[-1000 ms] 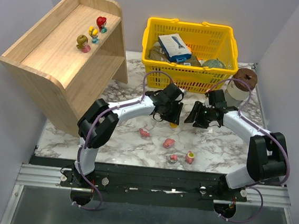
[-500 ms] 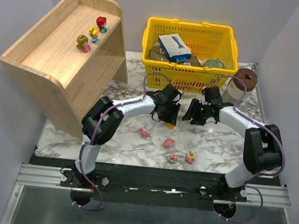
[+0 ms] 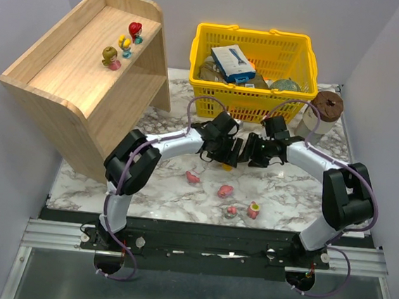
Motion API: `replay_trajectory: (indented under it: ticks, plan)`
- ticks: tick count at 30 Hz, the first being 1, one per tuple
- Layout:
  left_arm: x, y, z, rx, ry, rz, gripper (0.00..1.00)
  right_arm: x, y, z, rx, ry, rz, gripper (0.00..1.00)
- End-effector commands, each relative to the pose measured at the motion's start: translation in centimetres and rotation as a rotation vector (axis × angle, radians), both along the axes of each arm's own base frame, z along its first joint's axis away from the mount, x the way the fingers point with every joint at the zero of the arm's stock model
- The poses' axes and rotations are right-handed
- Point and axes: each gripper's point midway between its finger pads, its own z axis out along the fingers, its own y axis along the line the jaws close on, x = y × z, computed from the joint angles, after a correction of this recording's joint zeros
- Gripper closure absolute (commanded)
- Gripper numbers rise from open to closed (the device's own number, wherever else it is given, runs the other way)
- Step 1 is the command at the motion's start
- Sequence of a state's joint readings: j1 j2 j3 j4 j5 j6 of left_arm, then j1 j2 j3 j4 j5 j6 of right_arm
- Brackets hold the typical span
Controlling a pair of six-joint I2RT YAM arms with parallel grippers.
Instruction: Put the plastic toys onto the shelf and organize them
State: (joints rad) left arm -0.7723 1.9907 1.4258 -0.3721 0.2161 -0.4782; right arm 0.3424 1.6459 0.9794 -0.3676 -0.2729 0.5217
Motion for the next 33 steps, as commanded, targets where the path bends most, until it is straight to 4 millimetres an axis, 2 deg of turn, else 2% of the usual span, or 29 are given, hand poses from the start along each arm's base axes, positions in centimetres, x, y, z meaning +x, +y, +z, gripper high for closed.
replay_trajectory:
  ticks: [1,2,6,14,23,29,33]
  plan:
    - [0.8,0.7,3.4,-0.052,-0.08,0.024,0.27,0.1,1.0,-0.3,-0.024,-0.044,0.04,0.4]
    - [0.9,0.9,4.2,-0.063,-0.092,0.031,0.27,0.0,1.2,-0.5,-0.02,-0.041,0.041,0.4]
    - [0.8,1.5,5.2,-0.068,-0.111,0.046,0.28,0.0,1.5,-1.1,-0.015,-0.031,0.042,0.44]
    - [1.3,4.0,7.1,-0.083,-0.138,0.119,0.29,-1.0,2.2,-0.7,0.0,-0.066,0.067,0.64]
    - [1.1,5.5,6.9,-0.075,-0.122,0.148,0.29,-1.7,2.6,-3.0,-0.01,-0.015,0.074,0.79]
    - [0.7,6.1,6.5,-0.07,-0.109,0.158,0.3,-2.1,3.5,-4.7,0.018,0.026,0.053,0.84]
    - [0.6,6.5,6.4,-0.065,-0.105,0.163,0.3,-2.4,4.3,-4.9,0.048,0.033,0.047,0.86]
